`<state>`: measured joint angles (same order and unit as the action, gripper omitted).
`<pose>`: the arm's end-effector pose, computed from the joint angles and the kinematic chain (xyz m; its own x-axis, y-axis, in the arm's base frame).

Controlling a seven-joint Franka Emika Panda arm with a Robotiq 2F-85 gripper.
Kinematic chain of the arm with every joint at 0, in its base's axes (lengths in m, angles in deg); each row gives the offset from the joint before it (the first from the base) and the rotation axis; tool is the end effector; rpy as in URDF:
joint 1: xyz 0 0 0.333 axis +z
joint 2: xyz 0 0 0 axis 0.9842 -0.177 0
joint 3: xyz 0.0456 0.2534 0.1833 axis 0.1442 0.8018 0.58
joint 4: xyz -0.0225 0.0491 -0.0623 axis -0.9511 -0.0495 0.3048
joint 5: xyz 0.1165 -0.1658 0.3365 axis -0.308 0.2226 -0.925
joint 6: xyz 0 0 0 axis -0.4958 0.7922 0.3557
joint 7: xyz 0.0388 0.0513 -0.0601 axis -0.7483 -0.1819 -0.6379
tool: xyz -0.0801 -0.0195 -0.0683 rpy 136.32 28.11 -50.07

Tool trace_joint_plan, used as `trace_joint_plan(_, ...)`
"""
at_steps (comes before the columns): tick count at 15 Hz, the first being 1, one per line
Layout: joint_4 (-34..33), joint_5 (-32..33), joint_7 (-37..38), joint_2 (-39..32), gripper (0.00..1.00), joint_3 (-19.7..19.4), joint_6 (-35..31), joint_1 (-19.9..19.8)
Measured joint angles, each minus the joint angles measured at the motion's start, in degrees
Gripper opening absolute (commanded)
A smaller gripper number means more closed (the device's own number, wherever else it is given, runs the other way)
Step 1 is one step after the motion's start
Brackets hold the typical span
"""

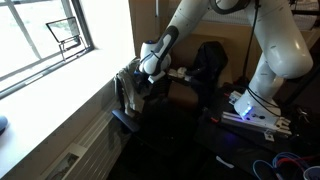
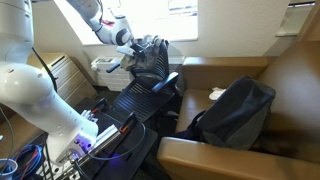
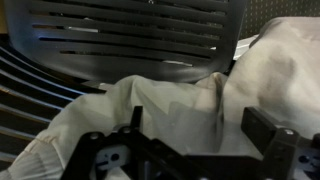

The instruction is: Put the white cloth on the seat

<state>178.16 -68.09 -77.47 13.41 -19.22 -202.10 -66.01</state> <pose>0.6000 0.1670 0.1221 0.9857 0.0466 0.1617 0.0670 -0.9902 -0.1229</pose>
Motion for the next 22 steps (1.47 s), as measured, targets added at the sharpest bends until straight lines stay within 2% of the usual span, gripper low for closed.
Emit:
trace_joint_plan(4,-0.27,2.66,3.02,-0.05,1.00,-0.96,-0.61,0.48)
trace_joint_plan(7,-0.55,7.13,7.38,-2.05,1.00,-5.60,-3.92,3.29)
trace_joint_plan(8,-0.83,9.00,9.43,-3.05,0.75,-8.63,-5.12,5.45)
trace_joint_plan(9,-1.06,10.36,11.17,-3.92,0.74,-11.37,-5.74,7.58)
trace_joint_plan(12,-2.20,12.27,14.13,-6.00,0.52,-16.82,-6.11,12.10)
trace_joint_plan(19,-4.63,12.38,14.95,-7.67,0.04,-18.67,-6.62,13.46)
trace_joint_plan(22,-5.33,12.38,14.95,-7.76,0.00,-18.64,-6.62,13.39)
